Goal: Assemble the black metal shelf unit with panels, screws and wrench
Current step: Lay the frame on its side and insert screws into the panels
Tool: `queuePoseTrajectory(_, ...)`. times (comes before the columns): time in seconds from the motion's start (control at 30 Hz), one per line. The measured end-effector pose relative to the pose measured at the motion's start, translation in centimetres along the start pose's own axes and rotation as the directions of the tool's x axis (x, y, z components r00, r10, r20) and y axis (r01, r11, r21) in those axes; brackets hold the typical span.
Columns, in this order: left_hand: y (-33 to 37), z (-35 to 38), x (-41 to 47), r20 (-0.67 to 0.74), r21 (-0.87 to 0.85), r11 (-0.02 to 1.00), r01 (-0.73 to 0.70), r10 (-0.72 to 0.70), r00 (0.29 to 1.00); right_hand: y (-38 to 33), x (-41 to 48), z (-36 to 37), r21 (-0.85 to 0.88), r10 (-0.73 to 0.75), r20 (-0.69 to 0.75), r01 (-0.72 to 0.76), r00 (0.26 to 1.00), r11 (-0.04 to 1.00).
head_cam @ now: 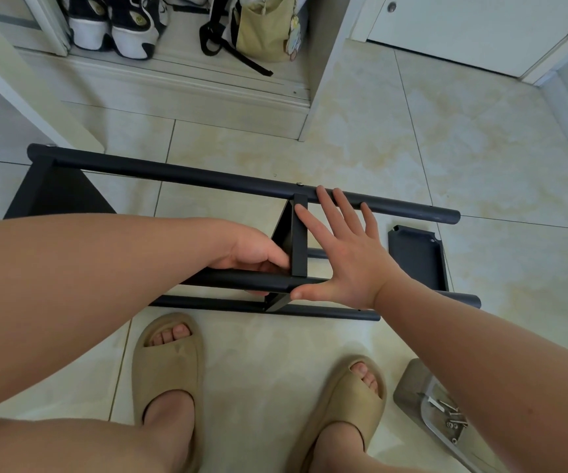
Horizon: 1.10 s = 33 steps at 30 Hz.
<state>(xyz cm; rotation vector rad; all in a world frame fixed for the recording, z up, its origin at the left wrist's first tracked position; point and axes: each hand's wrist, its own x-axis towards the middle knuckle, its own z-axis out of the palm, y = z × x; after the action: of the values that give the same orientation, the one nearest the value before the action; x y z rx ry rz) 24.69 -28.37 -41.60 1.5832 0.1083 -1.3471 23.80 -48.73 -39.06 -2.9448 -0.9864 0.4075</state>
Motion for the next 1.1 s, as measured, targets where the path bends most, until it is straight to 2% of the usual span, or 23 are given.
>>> queuePoseTrajectory(0.1,0.29,0.28,-0.16,-0.044,0.036,0.999,-0.022,0.024,0.999,0.03,-0.16,0.17,-0.005,0.002,-0.005,-0.002,1.000,1.000)
queuePoseTrajectory(0.23,0.40,0.30,-0.89,-0.024,0.028,0.999,-0.024,0.025,0.999,0.10,-0.15,0.24,-0.002,0.001,-0.008,-0.001,1.000,1.000)
queuePoseTrajectory(0.4,0.10,0.31,-0.86,-0.011,-0.049,0.998,-0.032,0.032,0.999,0.05,-0.20,0.24,0.012,0.000,-0.008,0.001,1.000,1.000)
queuePoseTrajectory(0.6,0.46,0.63,-0.48,-0.073,0.018,1.000,0.004,-0.003,0.997,0.10,-0.22,0.33,0.034,-0.004,-0.019,0.004,1.000,0.999)
queuePoseTrajectory(0.8,0.03,0.35,-0.41,-0.097,-0.086,0.996,0.012,-0.021,0.995,0.14,-0.25,0.27,0.044,-0.006,-0.013,0.007,1.000,0.999)
queuePoseTrajectory(0.97,0.13,0.59,-0.25,-0.018,-0.088,0.995,0.041,-0.043,0.999,0.25,-0.19,0.45,0.058,-0.013,-0.018,0.014,1.000,0.998)
queuePoseTrajectory(1.1,0.27,0.61,-0.16,-0.039,-0.058,0.998,0.030,-0.033,0.999,0.20,-0.23,0.48,0.062,-0.012,-0.030,0.014,0.999,0.998)
